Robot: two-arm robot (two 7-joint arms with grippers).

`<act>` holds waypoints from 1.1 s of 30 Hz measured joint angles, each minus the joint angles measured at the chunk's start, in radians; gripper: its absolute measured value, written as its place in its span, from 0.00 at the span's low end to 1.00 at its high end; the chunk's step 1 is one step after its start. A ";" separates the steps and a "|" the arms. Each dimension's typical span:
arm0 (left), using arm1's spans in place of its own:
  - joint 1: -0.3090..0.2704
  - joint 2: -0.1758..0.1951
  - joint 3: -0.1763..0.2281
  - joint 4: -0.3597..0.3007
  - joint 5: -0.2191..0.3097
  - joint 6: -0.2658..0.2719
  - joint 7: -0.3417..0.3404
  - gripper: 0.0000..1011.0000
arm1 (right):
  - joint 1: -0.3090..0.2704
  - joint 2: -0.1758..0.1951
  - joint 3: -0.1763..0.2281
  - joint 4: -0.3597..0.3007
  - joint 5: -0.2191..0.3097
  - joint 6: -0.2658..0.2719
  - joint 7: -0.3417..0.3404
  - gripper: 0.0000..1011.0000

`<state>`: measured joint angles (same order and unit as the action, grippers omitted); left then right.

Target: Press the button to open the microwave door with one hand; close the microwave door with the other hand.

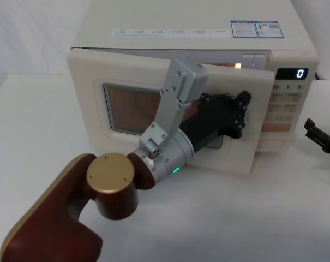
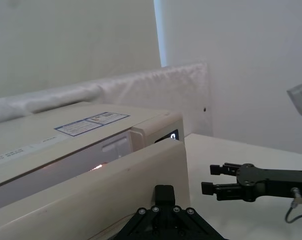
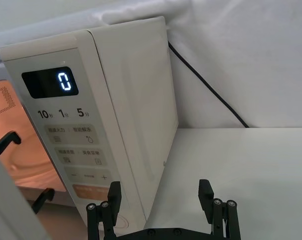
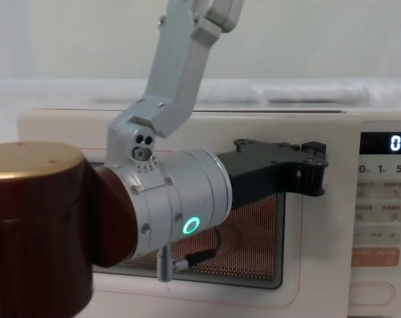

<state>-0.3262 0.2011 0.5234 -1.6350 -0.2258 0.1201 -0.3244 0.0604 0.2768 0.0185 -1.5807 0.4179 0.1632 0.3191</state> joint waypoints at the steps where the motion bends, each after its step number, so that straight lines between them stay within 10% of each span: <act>1: -0.007 -0.004 0.001 0.011 0.005 -0.002 -0.001 0.00 | 0.000 0.000 0.000 0.000 0.000 0.000 0.000 0.99; 33: -0.116 -0.083 0.000 0.186 0.108 -0.059 -0.004 0.00 | 0.000 0.000 0.000 0.000 0.000 0.000 0.000 0.99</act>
<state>-0.4418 0.1186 0.5234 -1.4491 -0.1175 0.0612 -0.3283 0.0603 0.2768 0.0184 -1.5807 0.4179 0.1631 0.3190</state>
